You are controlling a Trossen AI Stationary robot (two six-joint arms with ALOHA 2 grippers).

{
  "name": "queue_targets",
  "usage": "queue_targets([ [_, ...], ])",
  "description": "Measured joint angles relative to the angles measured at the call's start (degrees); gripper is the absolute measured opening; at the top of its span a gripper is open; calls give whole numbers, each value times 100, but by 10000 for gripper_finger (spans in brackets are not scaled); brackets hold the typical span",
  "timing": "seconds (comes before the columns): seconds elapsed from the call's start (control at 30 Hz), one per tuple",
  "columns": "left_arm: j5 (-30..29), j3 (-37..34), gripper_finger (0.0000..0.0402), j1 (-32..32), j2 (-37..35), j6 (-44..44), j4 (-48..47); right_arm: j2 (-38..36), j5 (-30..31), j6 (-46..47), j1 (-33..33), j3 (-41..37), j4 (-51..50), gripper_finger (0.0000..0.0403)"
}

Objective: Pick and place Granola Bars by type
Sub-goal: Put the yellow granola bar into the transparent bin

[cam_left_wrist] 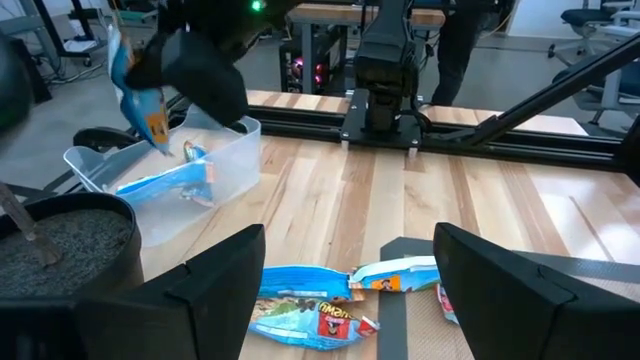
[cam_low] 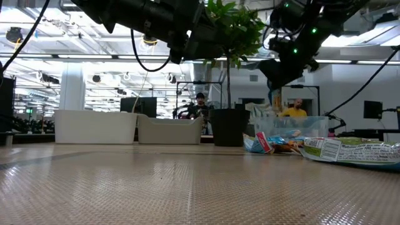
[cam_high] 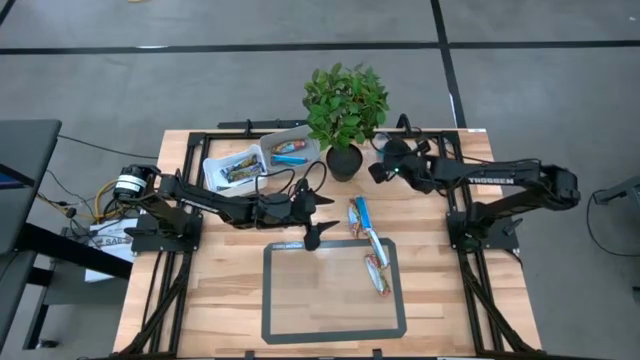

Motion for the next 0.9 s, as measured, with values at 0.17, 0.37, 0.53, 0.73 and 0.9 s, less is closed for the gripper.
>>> queue_targets([
  [0.17, 0, 0, 281, 0, 0, 0, -10, -327, 280, -243, 7, -2, -13, 38],
  [0.37, -2, 0, 281, 0, 0, 0, -9, -435, 273, -181, -111, -2, -605, 38],
  [0.53, -2, 0, 281, 2, 0, 0, -30, -429, 132, 45, -237, -19, -1035, 38],
  [0.73, -2, 0, 281, 0, 0, -1, -74, -429, -351, 253, -460, -22, -1424, 38],
  [0.9, -2, 0, 281, 0, 0, -46, -148, -429, -614, 429, -628, -22, -1569, 44],
])
